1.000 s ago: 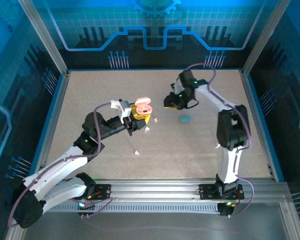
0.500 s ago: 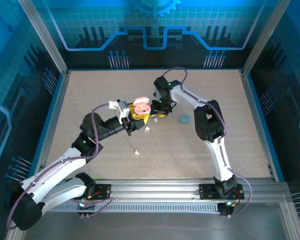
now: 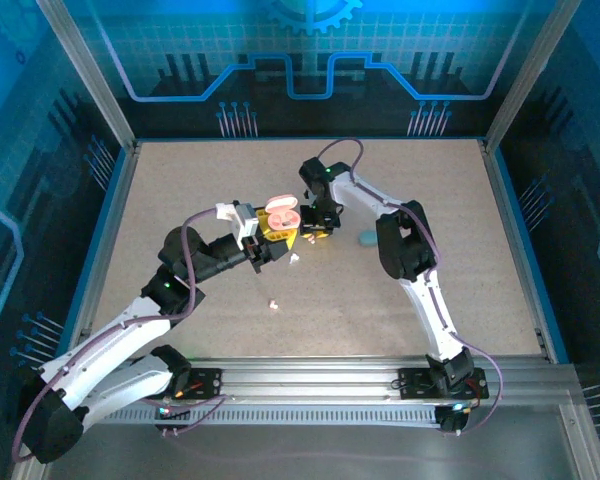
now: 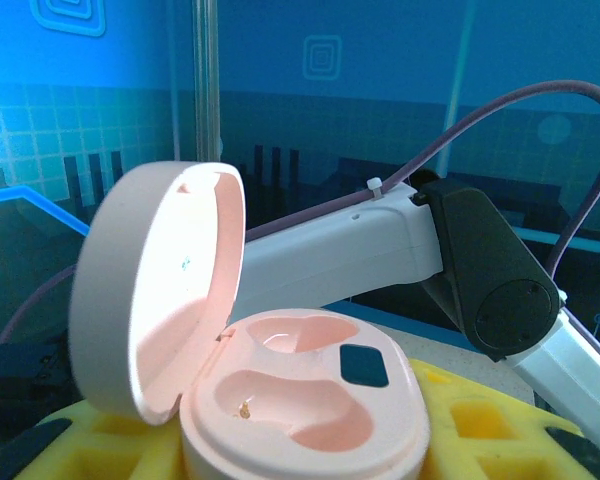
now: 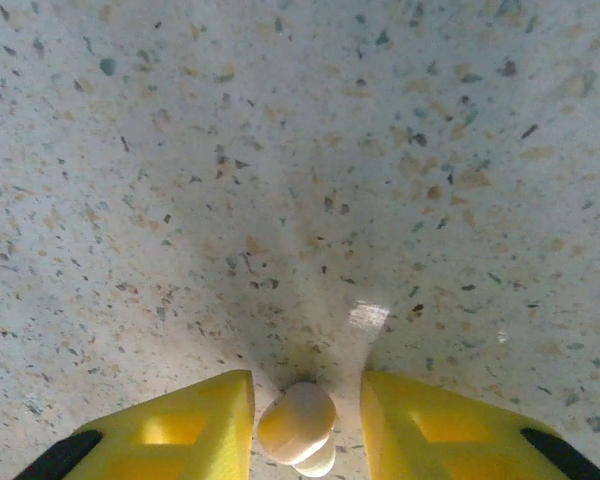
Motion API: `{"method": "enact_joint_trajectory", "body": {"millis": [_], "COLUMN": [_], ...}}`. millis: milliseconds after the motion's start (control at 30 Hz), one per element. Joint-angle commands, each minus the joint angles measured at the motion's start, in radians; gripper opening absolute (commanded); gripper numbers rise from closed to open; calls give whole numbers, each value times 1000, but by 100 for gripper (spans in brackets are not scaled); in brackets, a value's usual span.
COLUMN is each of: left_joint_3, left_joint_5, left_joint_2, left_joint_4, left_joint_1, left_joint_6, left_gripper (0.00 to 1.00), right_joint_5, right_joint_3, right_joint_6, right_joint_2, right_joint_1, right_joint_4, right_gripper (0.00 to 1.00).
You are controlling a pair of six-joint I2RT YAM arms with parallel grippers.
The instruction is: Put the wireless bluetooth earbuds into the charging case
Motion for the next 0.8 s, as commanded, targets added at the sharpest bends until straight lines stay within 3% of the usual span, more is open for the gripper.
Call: {"method": "enact_joint_trajectory", "body": {"millis": [0, 267, 467, 767], "left_joint_3": [-11, -13, -10, -8], "left_joint_5": [-11, -11, -12, -11], "left_joint_2": [-19, -19, -20, -17], "left_joint_4": [5, 5, 6, 15], "left_joint_1": [8, 7, 8, 8], "left_joint_6": [11, 5, 1, -10], "left_gripper": [35, 35, 36, 36], "right_joint_5": [9, 32, 28, 14], "right_joint_3": [31, 63, 46, -163], "right_joint_6": [4, -36, -103, -162], "right_joint_2": [34, 45, 8, -153], "right_joint_1": [28, 45, 53, 66], "right_joint_4": [-25, -69, -107, -95], "right_gripper": [30, 19, 18, 17]}}
